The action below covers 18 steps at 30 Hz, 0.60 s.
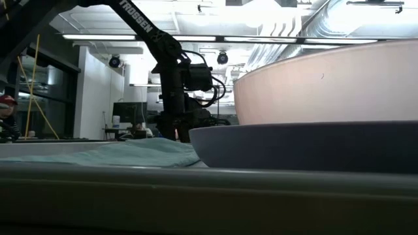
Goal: Set up tray
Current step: Put the green knife on the blue napkin on the gray tray
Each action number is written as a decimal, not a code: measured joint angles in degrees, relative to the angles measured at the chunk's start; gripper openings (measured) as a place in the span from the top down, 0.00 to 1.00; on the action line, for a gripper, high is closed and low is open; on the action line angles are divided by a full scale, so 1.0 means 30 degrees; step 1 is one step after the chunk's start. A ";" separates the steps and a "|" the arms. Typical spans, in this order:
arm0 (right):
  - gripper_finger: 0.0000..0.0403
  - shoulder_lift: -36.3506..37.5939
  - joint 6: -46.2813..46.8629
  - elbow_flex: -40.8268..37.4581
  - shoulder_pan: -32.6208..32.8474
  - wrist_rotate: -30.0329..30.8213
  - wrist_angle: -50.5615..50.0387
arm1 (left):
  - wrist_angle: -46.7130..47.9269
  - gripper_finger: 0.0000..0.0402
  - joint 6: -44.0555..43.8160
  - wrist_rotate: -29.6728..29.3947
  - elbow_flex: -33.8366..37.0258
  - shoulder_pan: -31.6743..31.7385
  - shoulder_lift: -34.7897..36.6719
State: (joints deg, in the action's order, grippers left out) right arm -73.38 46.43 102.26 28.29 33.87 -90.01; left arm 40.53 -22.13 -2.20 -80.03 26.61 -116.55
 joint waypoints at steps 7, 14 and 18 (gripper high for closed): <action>1.00 0.0000 -0.0135 0.0000 0.0003 -0.0307 -0.0003 | 0.0003 0.37 0.0671 0.0010 0.0017 0.0000 -0.0007; 1.00 0.0004 -0.0143 0.0000 0.0613 -0.0175 -0.0003 | 0.0000 0.37 0.0852 0.0029 0.0029 0.0000 -0.0022; 1.00 0.0178 -0.0039 0.0000 0.1014 0.0082 0.0004 | -0.0015 0.37 0.0860 0.0029 0.0029 0.0000 -0.0022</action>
State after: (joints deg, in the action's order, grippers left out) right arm -72.85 46.31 102.26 31.34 34.11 -90.00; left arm 40.49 -19.55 -2.11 -79.94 26.61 -116.62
